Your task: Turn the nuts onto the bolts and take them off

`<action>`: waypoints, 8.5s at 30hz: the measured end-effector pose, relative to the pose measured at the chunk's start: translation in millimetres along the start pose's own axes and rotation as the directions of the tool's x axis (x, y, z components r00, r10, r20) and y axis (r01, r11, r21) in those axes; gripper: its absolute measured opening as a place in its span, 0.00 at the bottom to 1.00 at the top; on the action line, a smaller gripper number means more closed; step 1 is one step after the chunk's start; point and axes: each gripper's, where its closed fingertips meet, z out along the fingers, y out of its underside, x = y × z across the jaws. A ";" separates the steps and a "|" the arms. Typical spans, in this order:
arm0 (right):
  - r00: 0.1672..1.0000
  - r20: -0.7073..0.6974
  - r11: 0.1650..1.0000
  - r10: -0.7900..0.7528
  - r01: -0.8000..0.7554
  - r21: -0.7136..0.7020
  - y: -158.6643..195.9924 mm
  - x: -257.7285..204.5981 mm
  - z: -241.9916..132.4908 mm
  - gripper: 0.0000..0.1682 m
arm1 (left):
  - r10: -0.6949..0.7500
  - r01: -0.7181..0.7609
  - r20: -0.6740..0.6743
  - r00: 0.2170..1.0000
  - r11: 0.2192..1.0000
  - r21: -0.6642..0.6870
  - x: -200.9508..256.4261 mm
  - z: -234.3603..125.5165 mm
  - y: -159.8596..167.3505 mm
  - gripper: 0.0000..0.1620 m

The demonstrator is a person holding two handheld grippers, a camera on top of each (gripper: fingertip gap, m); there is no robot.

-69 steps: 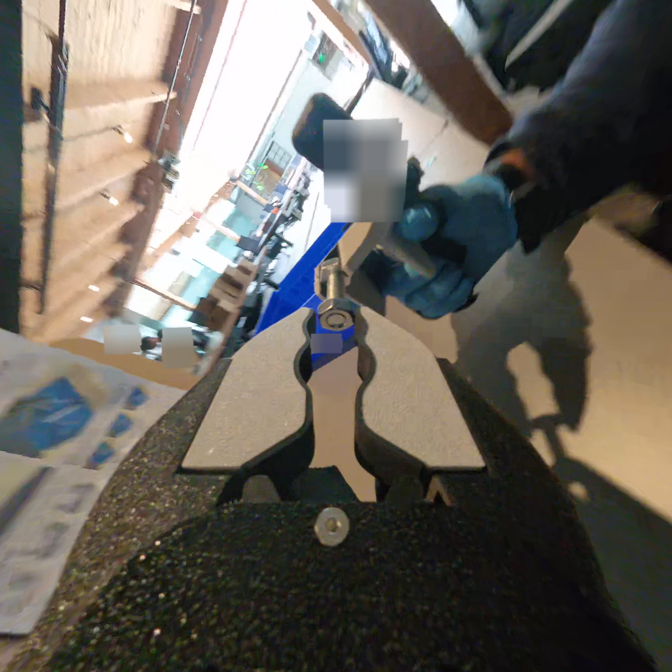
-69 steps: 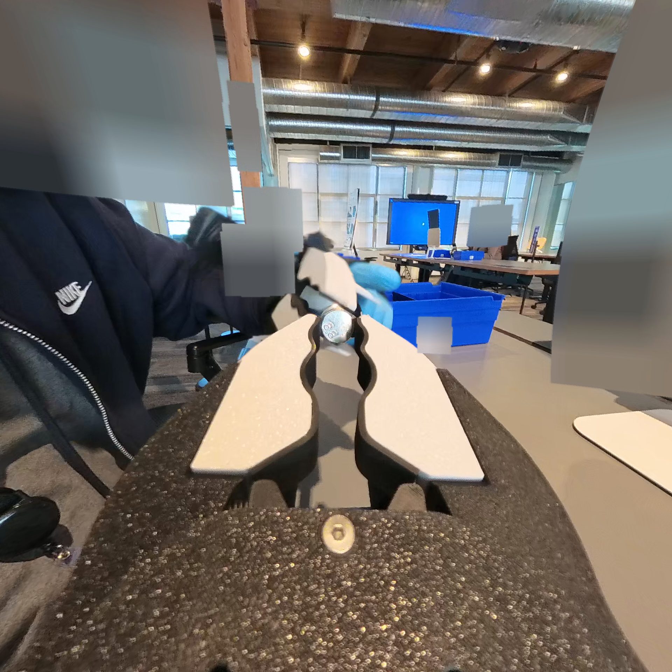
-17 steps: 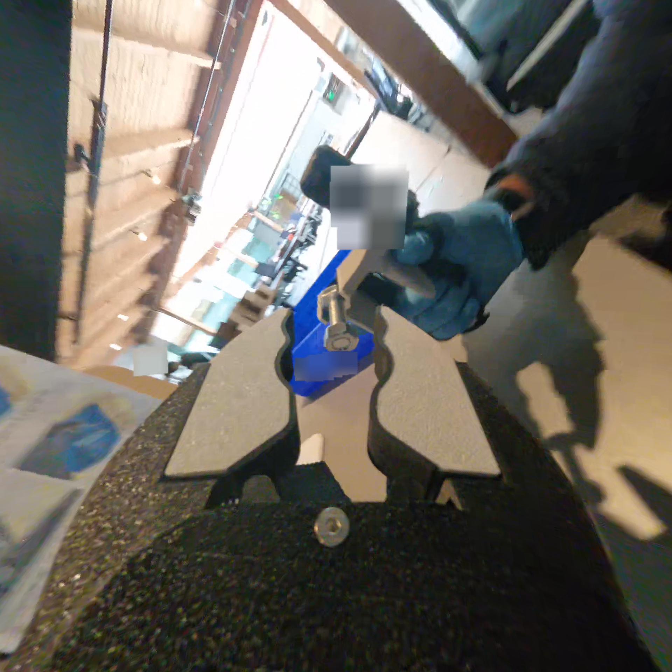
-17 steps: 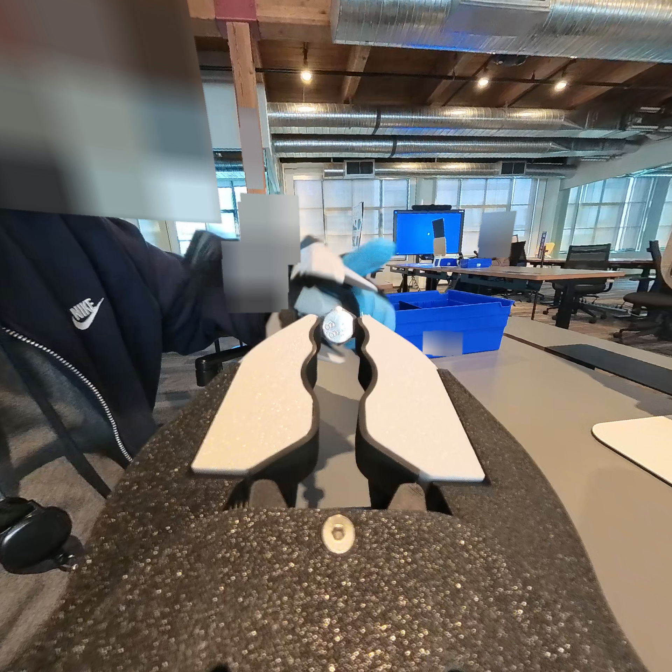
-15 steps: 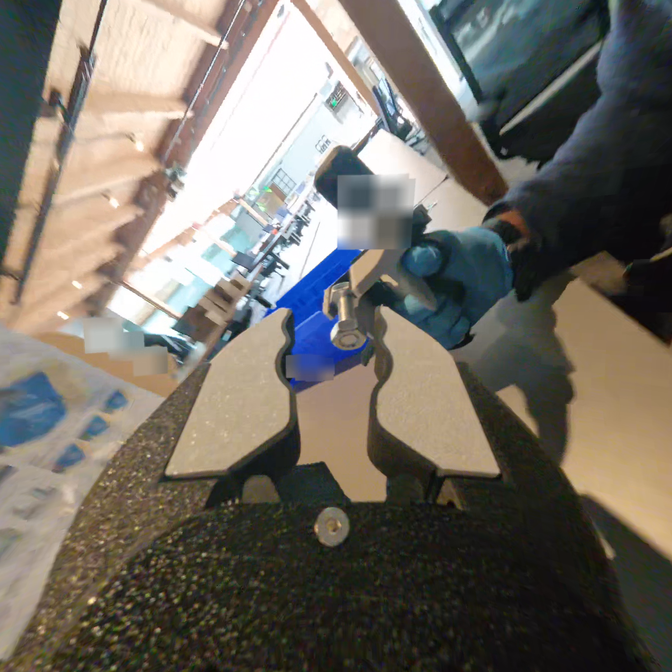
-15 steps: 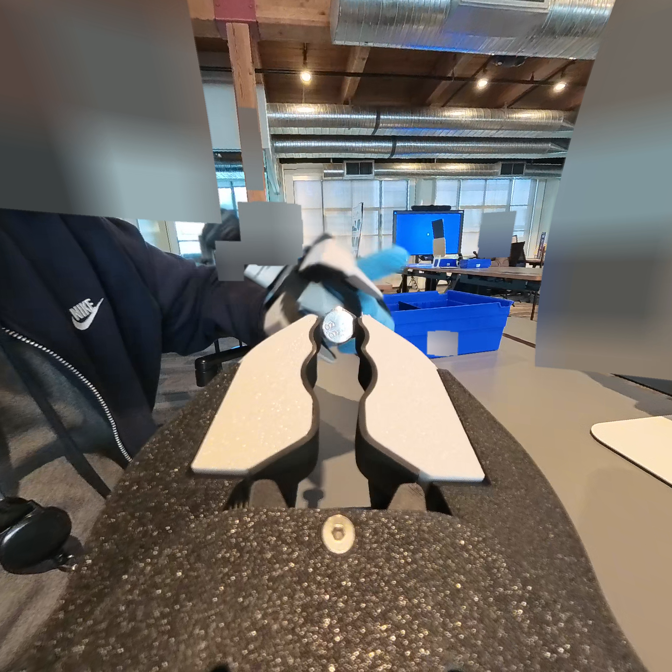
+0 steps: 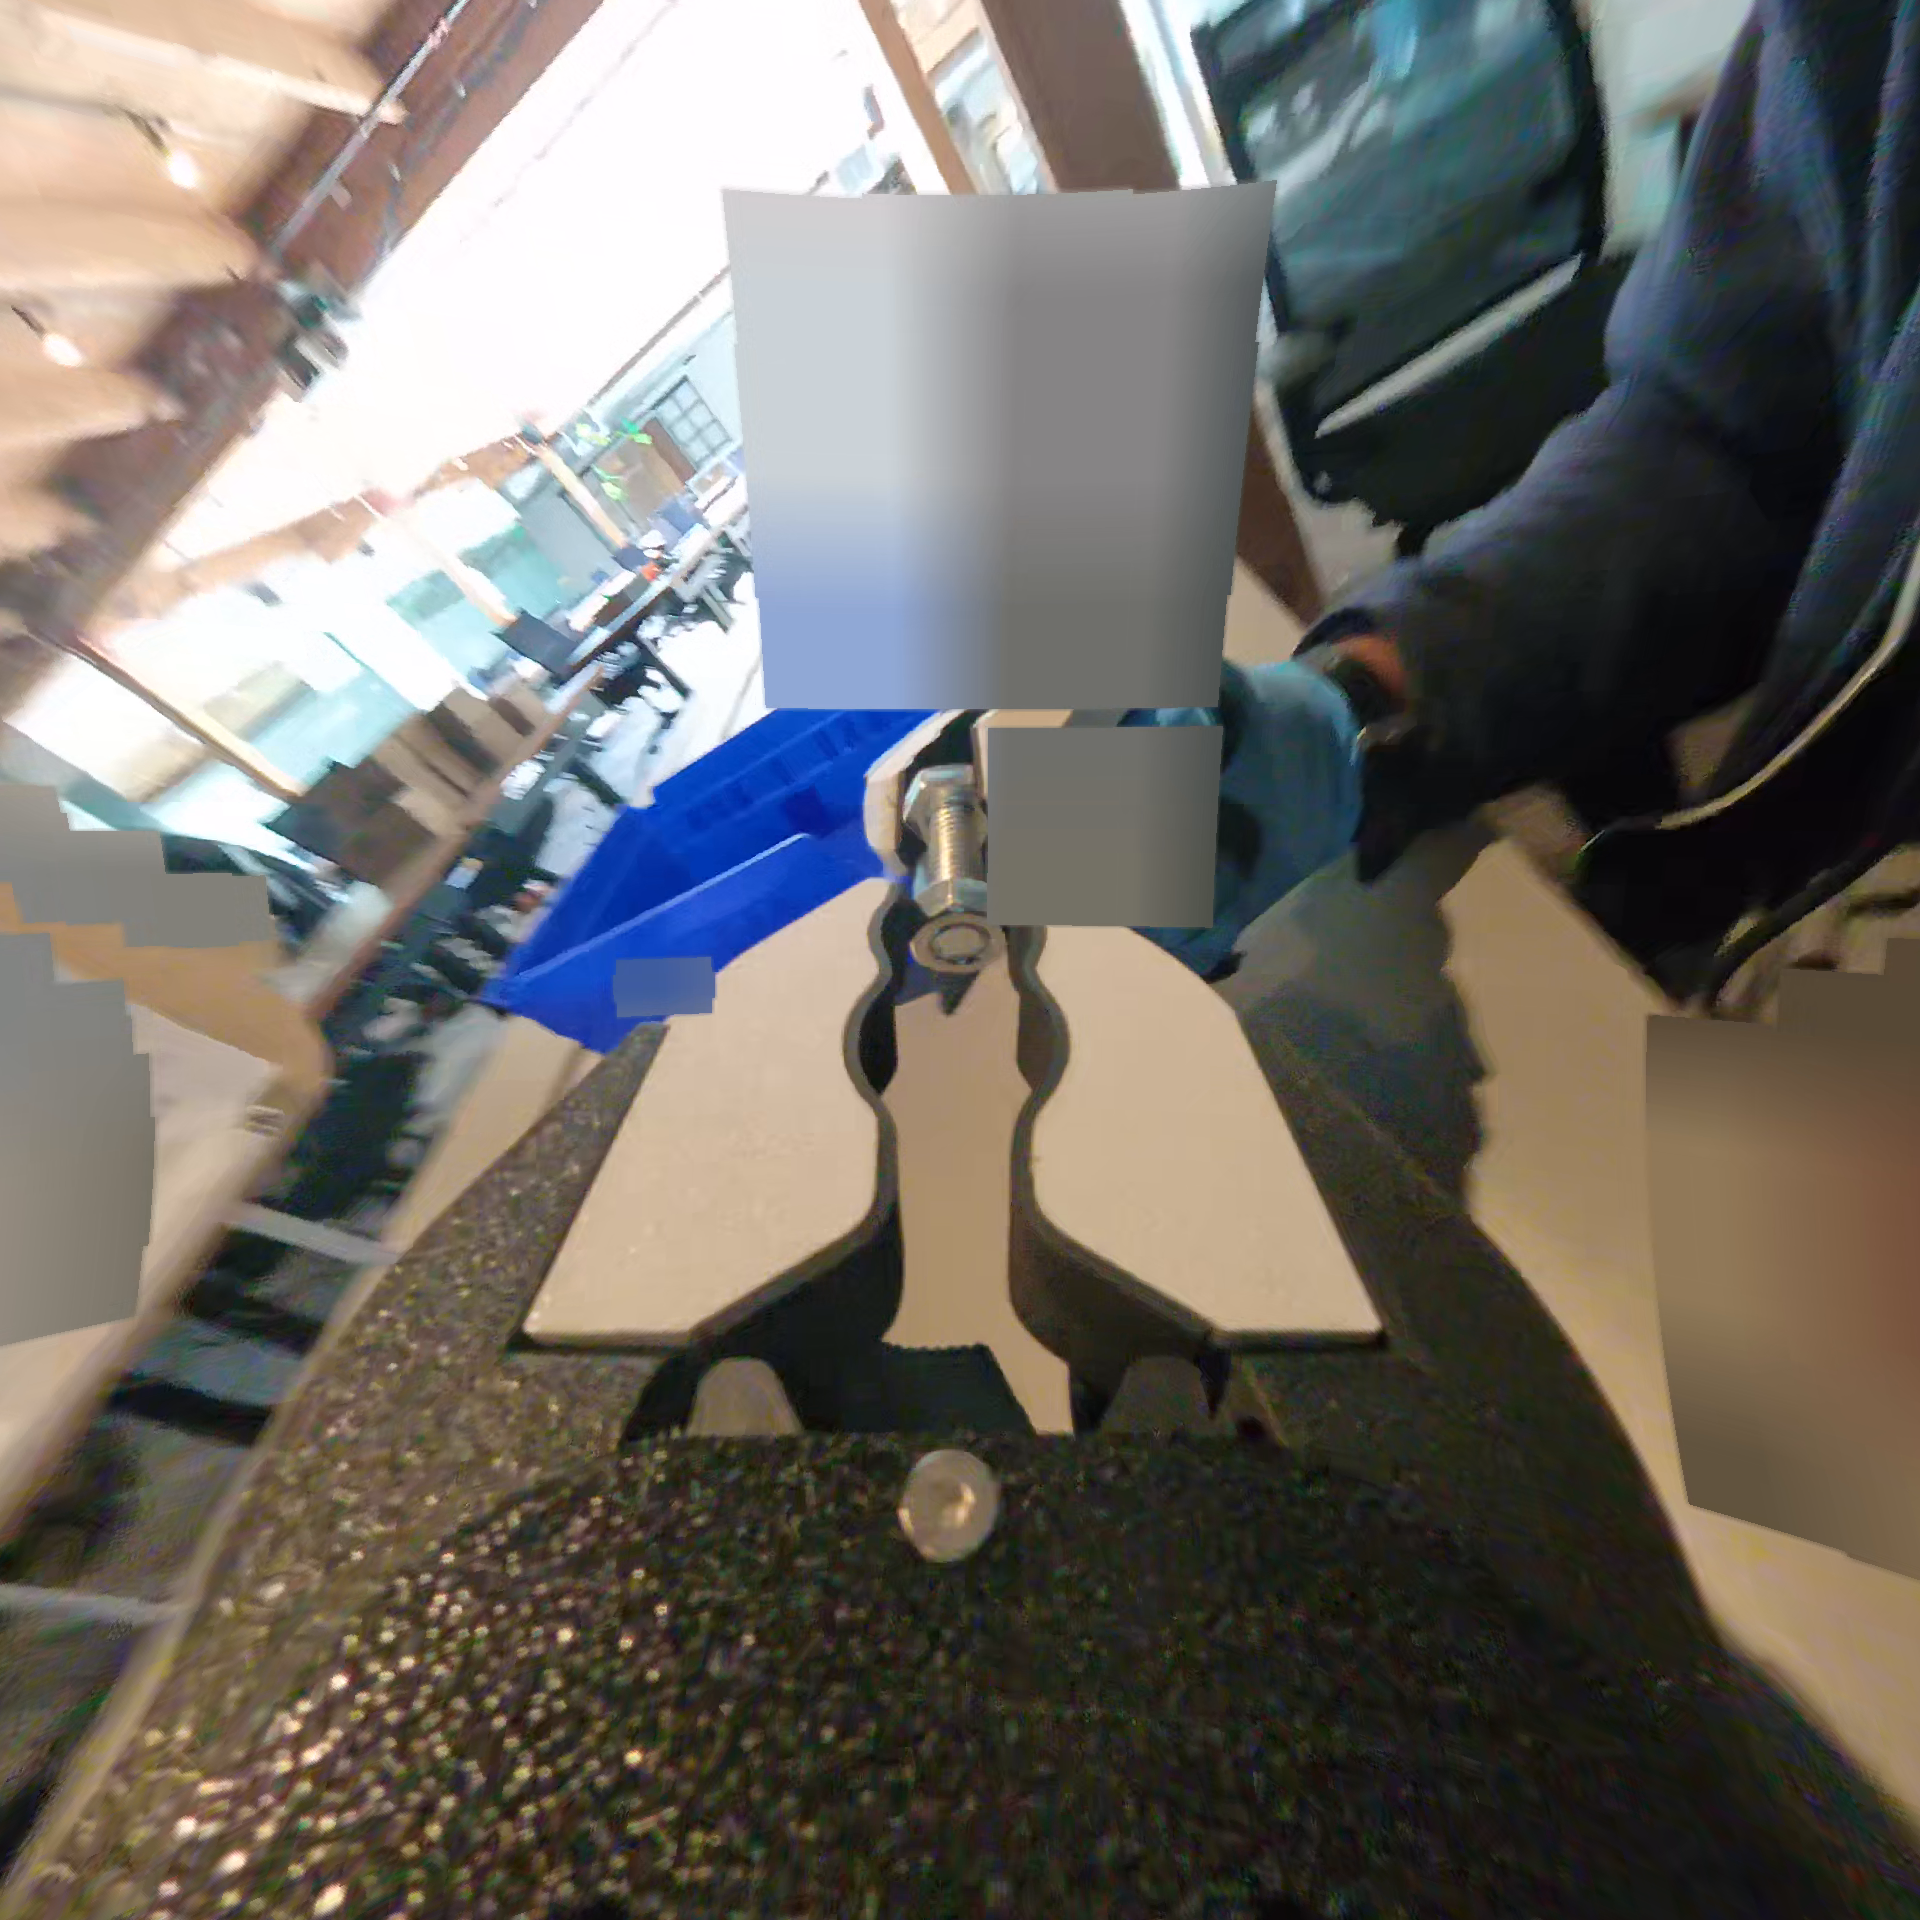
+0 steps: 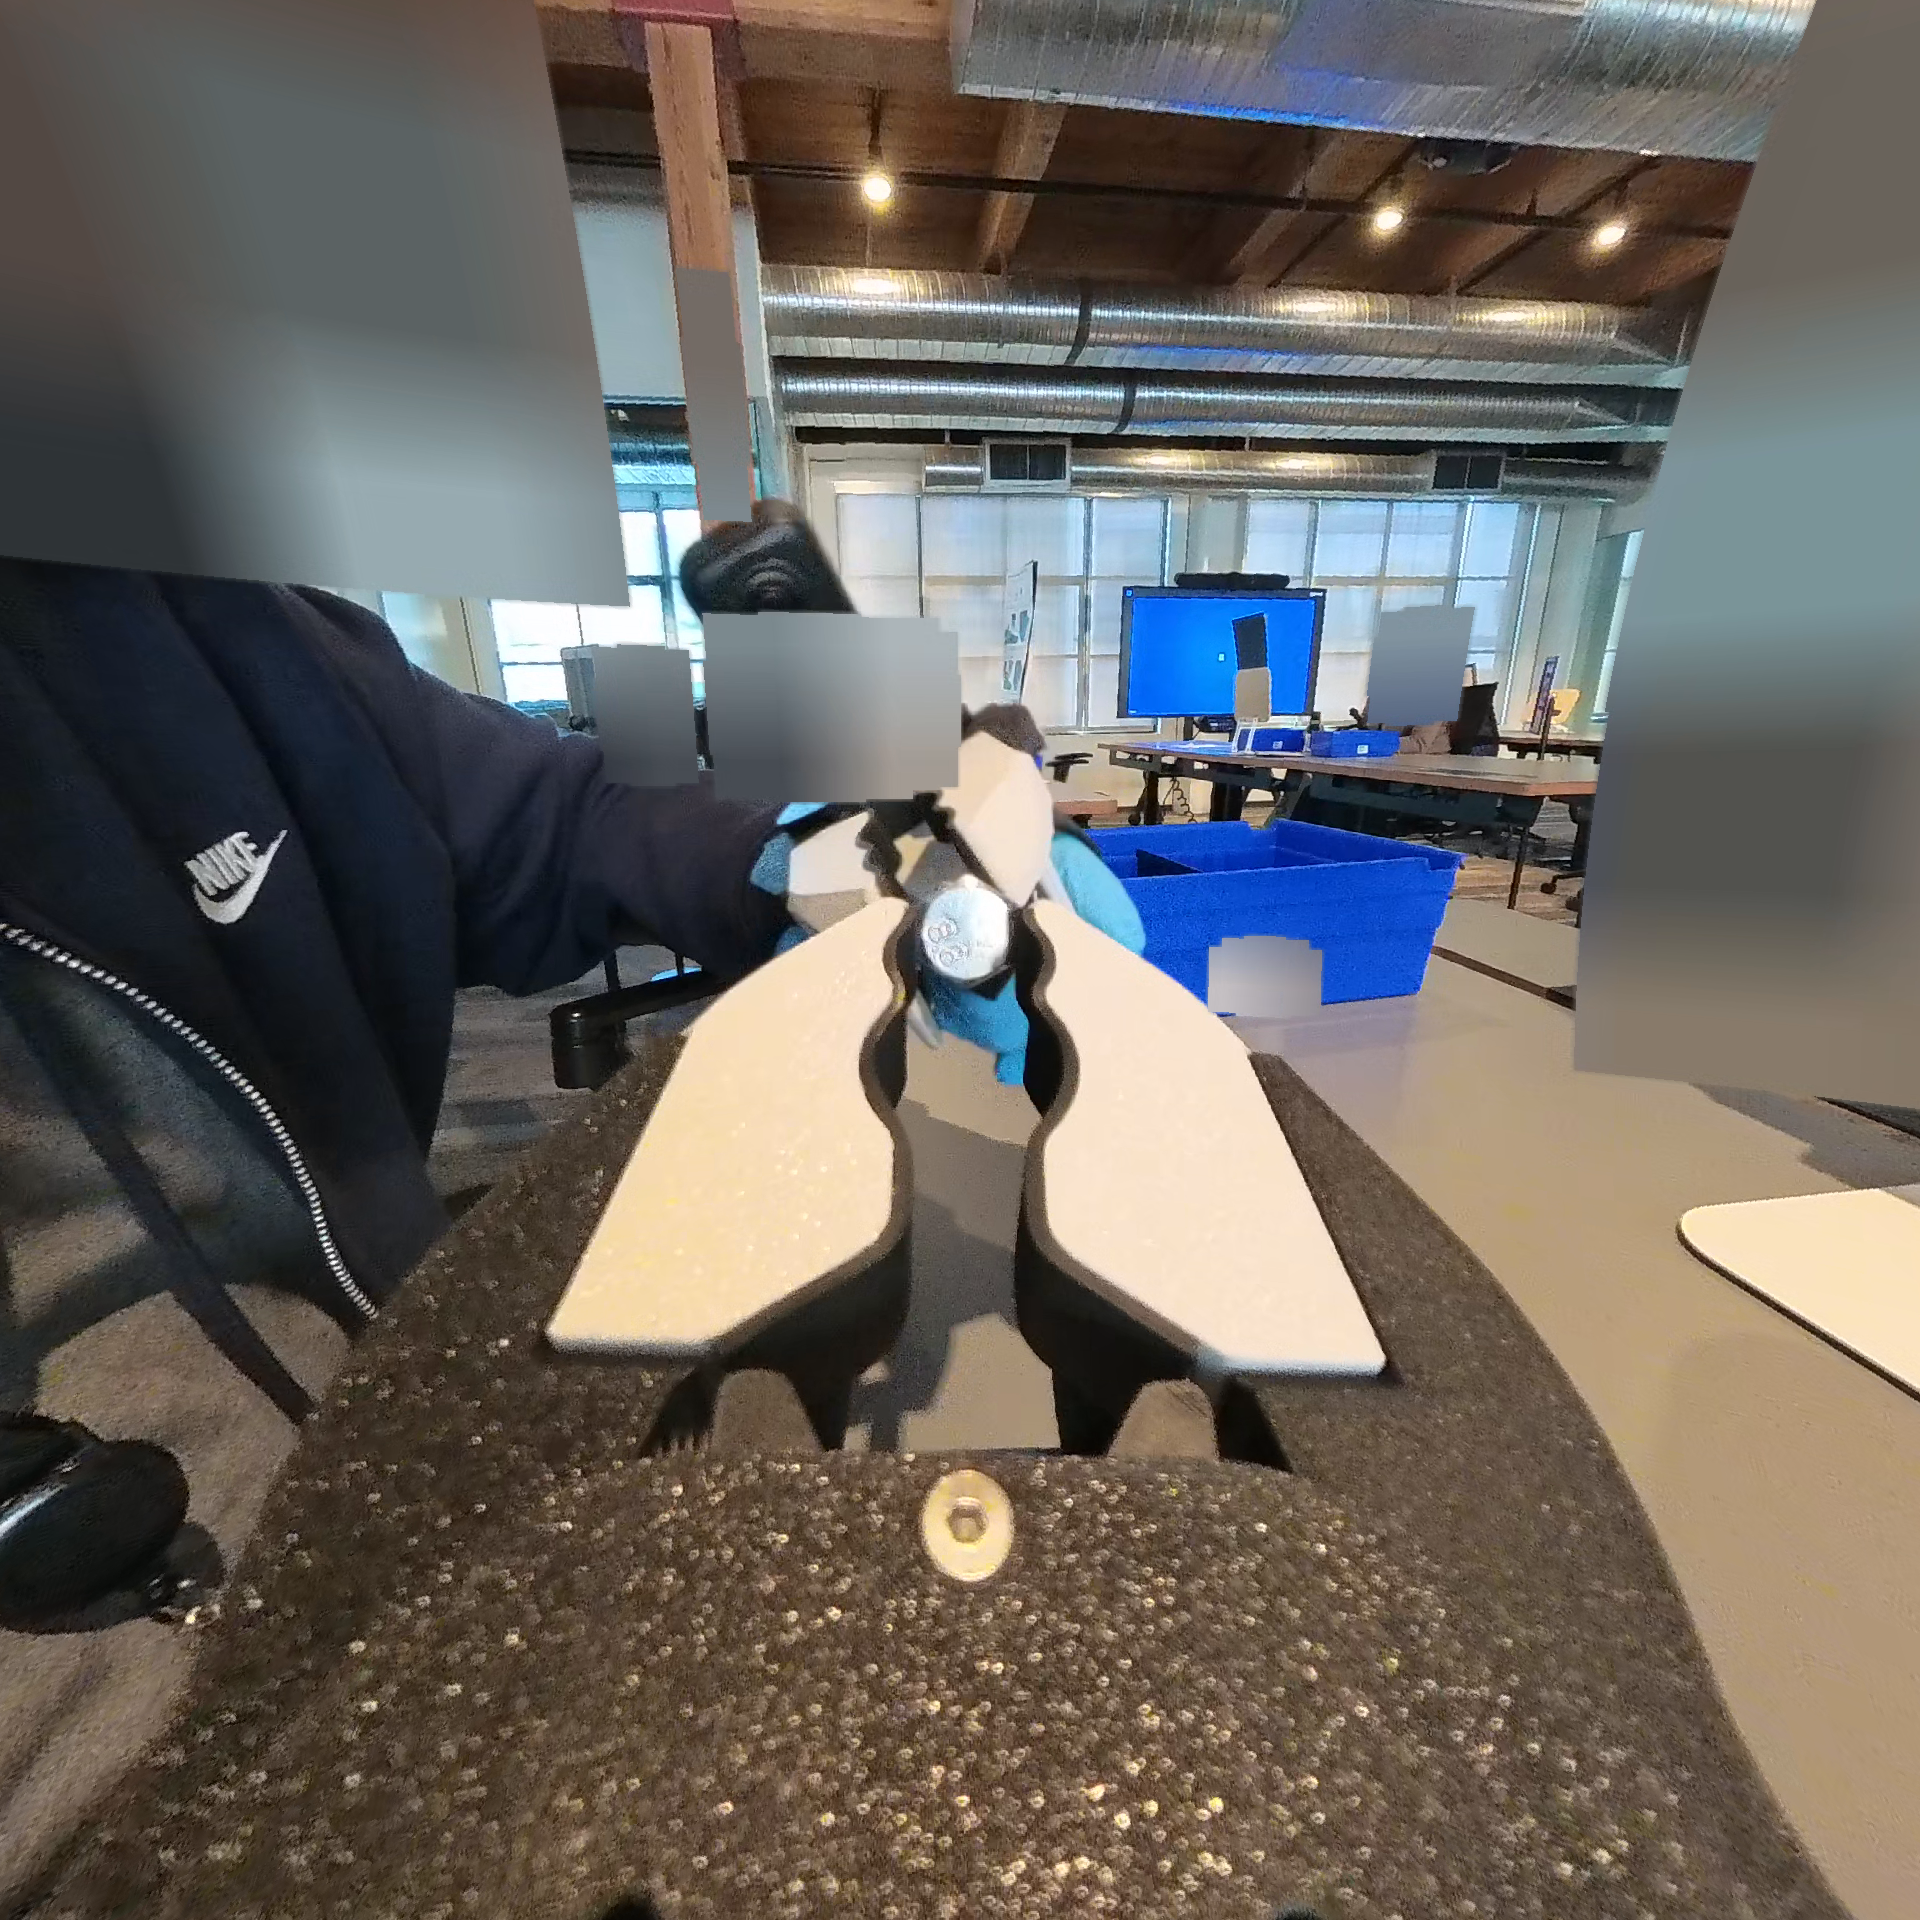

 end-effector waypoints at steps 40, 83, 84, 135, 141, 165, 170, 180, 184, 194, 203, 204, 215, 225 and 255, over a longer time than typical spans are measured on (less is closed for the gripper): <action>0.996 -0.012 0.993 -0.084 0.083 -0.079 9.1 -2.8 3.0 0.11 | -0.004 -0.002 -0.055 0.999 0.995 -0.102 3.3 -4.1 7.8 0.11; 0.989 -0.056 0.977 -0.134 0.123 -0.177 23.2 5.8 4.6 0.11 | -0.102 0.092 -0.055 0.993 0.984 -0.151 3.4 0.5 23.2 0.17; 0.990 -0.058 0.981 -0.129 0.119 -0.155 19.5 5.9 3.6 0.11 | -0.144 0.135 -0.061 0.988 0.981 -0.140 3.4 0.7 22.6 0.19; 0.988 -0.053 0.987 -0.145 0.141 -0.080 7.4 -1.7 1.5 0.11 | -0.088 0.088 -0.043 0.995 0.996 -0.018 3.0 -0.2 1.3 0.11; 0.989 -0.053 0.988 -0.140 0.136 -0.071 6.7 -1.9 2.2 0.11 | 0.438 -0.431 0.077 0.896 0.898 -0.093 3.7 -0.3 1.1 0.18; 0.994 -0.006 0.994 -0.108 0.108 -0.005 -1.6 -9.3 3.8 0.11 | 0.237 -0.244 0.096 0.967 0.968 0.061 -1.2 -5.2 -16.5 0.21; 0.993 -0.004 0.993 -0.114 0.114 0.015 -4.7 -11.3 1.1 0.11 | -0.154 0.164 -0.065 0.986 0.971 0.174 -1.7 -11.4 -23.3 0.20; 0.986 -0.060 0.987 -0.157 0.158 0.003 -4.4 -6.7 -5.7 0.11 | -0.388 0.411 -0.160 0.908 0.899 0.151 2.8 -0.9 -20.1 0.21; 0.978 -0.079 0.981 -0.191 0.192 0.002 -5.2 -6.2 -8.6 0.11 | -0.487 0.505 -0.140 0.862 0.850 0.151 -5.6 4.3 -16.4 0.23; 0.969 -0.075 0.972 -0.234 0.234 -0.010 -1.8 -11.7 -6.0 0.11 | -0.483 0.503 -0.191 0.854 0.862 0.068 11.7 6.9 -11.9 0.11; 0.982 -0.059 0.984 -0.178 0.177 -0.011 1.8 -11.7 -5.2 0.11 | 0.487 -0.481 0.105 0.867 0.873 -0.076 5.9 5.4 -5.3 0.11; 0.984 -0.053 0.985 -0.173 0.173 -0.005 1.2 -12.6 -5.0 0.11 | 0.524 -0.518 0.109 0.845 0.852 -0.079 6.7 4.9 -7.4 0.11; 0.984 -0.047 0.984 -0.174 0.175 0.017 -2.0 -14.4 -6.1 0.11 | -0.244 0.255 -0.104 0.964 0.960 0.112 8.7 3.5 -19.1 0.19; 0.986 -0.038 0.986 -0.163 0.164 0.008 0.2 -15.1 -4.9 0.11 | 0.323 -0.323 0.058 0.945 0.946 -0.022 9.9 5.7 -6.8 0.11; 0.983 -0.014 0.984 -0.181 0.181 0.006 1.2 -20.8 -2.4 0.11 | 0.595 -0.585 0.110 0.796 0.804 -0.109 11.3 6.2 -10.7 0.12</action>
